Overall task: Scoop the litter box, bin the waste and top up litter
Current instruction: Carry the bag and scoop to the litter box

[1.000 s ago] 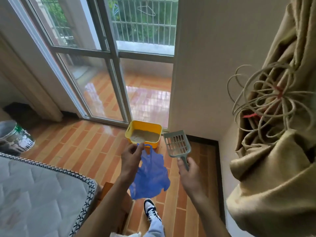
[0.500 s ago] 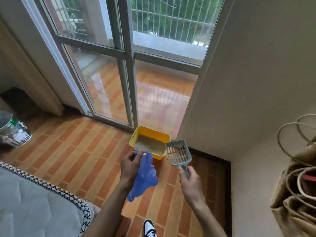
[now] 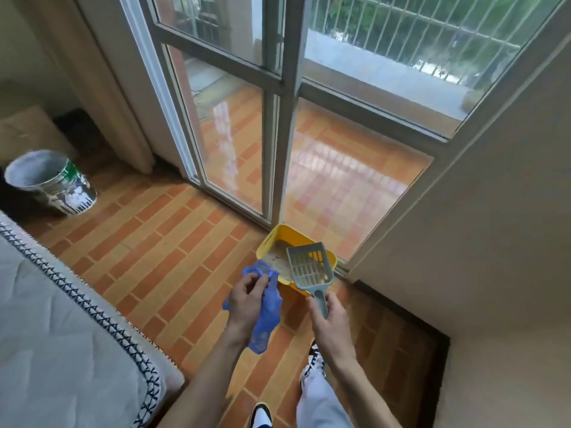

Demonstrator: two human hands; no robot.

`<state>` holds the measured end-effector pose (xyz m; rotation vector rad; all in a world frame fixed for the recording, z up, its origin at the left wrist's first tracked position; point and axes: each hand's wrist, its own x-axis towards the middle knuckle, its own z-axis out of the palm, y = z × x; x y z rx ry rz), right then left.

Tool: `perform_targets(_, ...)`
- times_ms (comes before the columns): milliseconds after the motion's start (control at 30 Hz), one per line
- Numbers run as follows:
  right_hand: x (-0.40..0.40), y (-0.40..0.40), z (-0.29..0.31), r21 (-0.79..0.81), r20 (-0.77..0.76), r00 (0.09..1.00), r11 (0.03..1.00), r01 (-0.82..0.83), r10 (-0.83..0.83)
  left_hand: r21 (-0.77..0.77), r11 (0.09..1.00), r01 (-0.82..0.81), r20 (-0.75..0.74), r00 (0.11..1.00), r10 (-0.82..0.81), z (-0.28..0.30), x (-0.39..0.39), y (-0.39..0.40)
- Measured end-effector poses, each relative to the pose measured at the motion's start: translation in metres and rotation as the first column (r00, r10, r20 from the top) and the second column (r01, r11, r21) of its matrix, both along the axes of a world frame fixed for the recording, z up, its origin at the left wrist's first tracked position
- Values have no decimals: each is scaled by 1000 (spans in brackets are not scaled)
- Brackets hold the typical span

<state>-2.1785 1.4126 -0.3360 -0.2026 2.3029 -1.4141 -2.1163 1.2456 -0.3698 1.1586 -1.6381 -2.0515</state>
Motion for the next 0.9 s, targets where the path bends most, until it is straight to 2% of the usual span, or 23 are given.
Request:
perform_targets(300,-94,-64,-49,-79,104,954,958,-275,282,-12,993,-119,62,991,119,-49,-73,-23)
perform_targets(567,-162,-116,-140,-212,244,904,929,-303,351,108,939,-328,209,930,301,-118,-142,-37)
perform_targets(733,-193,-134,-206,-150,219,897,922,-357,383,208,923,-323,219,935,278,-182,-176,-48)
perform_targets(900,-233,-140,-276,-53,138,918,928,-368,372,123,948,-295,249,933,259,-249,-178,-78)
